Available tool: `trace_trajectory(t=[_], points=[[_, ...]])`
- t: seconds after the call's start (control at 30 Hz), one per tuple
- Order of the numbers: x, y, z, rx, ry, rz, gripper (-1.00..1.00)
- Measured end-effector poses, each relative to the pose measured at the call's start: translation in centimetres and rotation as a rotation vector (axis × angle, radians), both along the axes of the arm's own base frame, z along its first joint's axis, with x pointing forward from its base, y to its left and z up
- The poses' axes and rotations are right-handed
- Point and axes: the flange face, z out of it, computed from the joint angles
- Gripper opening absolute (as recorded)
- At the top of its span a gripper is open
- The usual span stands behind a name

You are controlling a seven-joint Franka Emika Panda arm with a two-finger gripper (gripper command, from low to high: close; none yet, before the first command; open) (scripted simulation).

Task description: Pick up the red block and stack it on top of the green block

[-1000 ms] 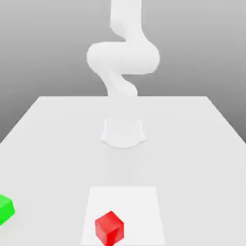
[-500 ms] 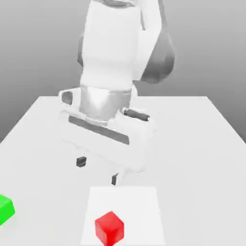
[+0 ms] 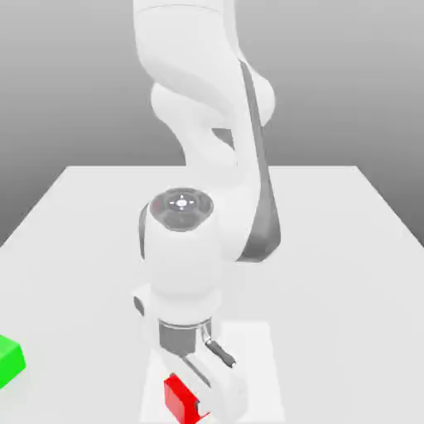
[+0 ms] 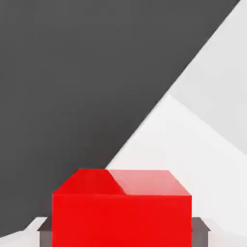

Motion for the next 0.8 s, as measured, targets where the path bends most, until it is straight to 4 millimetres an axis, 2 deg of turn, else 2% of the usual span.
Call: trace_trajectory(t=[0.03,0.07,0.2,0.23,0.33,0.4,0.53,0.6,0.67,0.7,0.8], points=[[0.0,0.0,-0.4,0.000,0.001,0.000,-1.00],[0.0,0.0,0.1,0.000,0.000,-0.001,-1.00],[0.0,0.0,4.5,0.000,0.001,-0.001,-1.00],[0.0,-0.6,5.5,-0.001,0.002,-0.016,-1.00],[-0.1,-7.8,6.8,-0.003,0.004,-0.210,-1.00],[-0.9,-12.8,7.5,-0.003,0.004,-0.344,-1.00],[-4.2,-22.8,8.8,-0.001,0.003,-0.620,-1.00],[-6.4,-27.8,7.9,0.001,0.002,-0.759,-1.00],[-7.3,-29.5,5.3,0.001,0.002,-0.809,-1.00],[-7.5,-29.8,4.1,0.001,0.002,-0.817,1.00],[-7.5,-29.8,4.1,0.001,0.002,-0.817,1.00]])
